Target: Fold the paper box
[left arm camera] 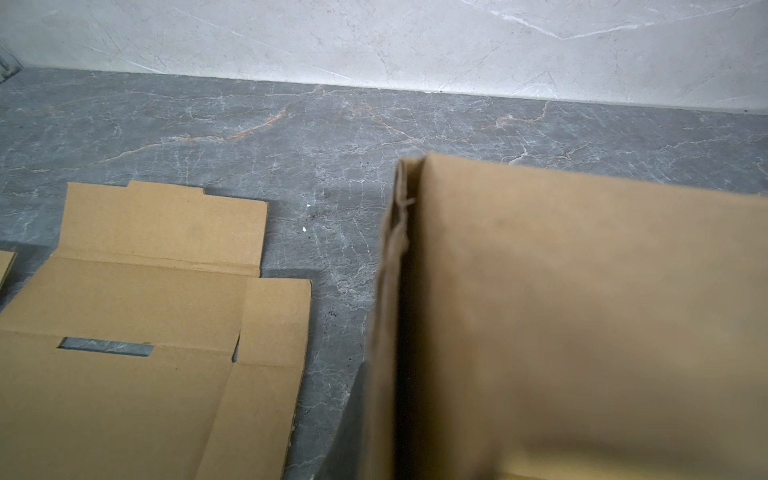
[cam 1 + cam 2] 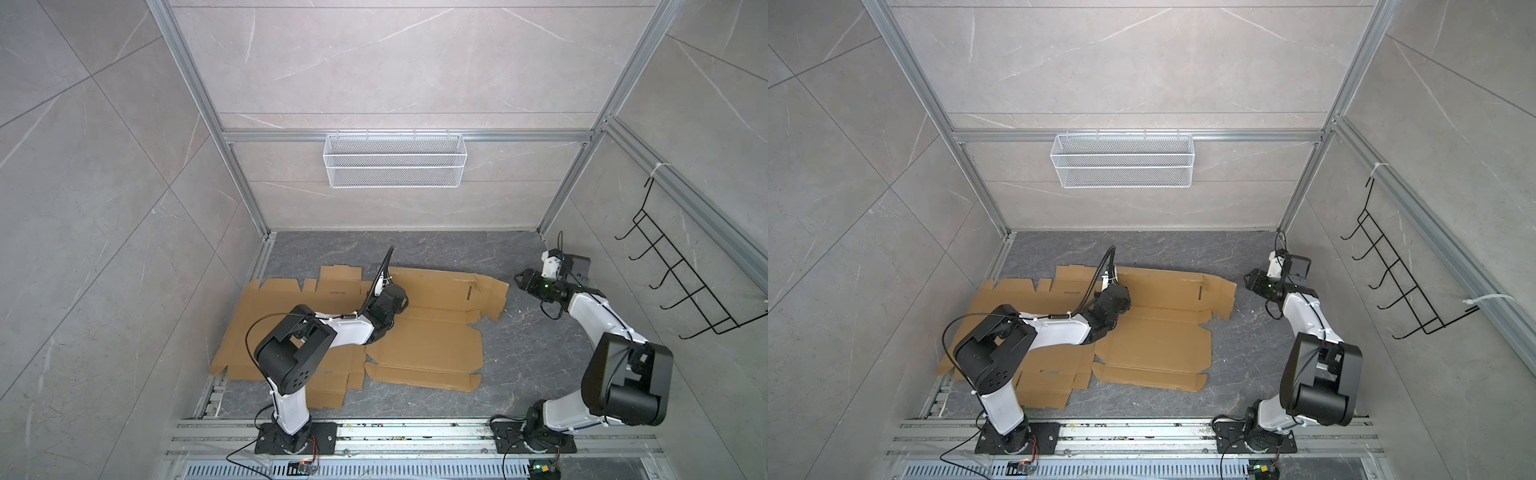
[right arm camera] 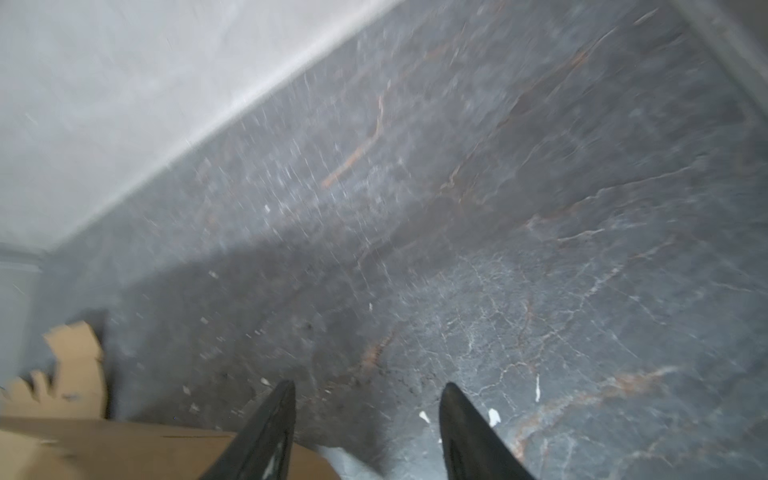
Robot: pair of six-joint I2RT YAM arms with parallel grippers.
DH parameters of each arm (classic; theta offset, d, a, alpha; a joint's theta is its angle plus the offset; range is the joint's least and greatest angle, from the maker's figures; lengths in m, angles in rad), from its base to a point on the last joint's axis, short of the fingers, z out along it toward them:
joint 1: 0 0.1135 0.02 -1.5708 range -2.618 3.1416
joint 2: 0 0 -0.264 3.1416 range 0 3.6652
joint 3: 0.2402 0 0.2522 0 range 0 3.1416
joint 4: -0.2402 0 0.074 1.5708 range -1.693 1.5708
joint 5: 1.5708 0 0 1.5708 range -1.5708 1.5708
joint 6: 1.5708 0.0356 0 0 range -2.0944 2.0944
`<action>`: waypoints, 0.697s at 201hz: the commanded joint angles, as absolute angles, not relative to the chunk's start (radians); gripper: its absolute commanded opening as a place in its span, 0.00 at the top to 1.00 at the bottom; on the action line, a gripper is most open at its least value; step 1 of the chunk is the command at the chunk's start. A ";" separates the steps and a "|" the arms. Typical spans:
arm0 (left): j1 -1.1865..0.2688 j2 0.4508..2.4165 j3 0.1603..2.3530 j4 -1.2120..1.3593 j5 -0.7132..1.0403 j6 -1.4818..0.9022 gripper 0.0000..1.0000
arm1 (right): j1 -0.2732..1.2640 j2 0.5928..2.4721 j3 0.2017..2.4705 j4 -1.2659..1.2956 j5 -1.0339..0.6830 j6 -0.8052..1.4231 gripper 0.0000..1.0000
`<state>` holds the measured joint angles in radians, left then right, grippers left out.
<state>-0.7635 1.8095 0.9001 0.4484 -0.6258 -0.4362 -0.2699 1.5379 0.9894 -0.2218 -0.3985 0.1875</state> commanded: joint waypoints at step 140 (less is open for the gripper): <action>-0.742 1.828 0.911 0.364 -0.565 -0.457 1.00 | 0.011 1.368 0.933 -0.498 -0.462 -0.065 0.44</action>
<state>-0.7498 1.8103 0.9070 0.4400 -0.6033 -0.4370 -0.0120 1.4117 0.9646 -0.4271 -0.4751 -0.0319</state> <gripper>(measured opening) 0.080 0.555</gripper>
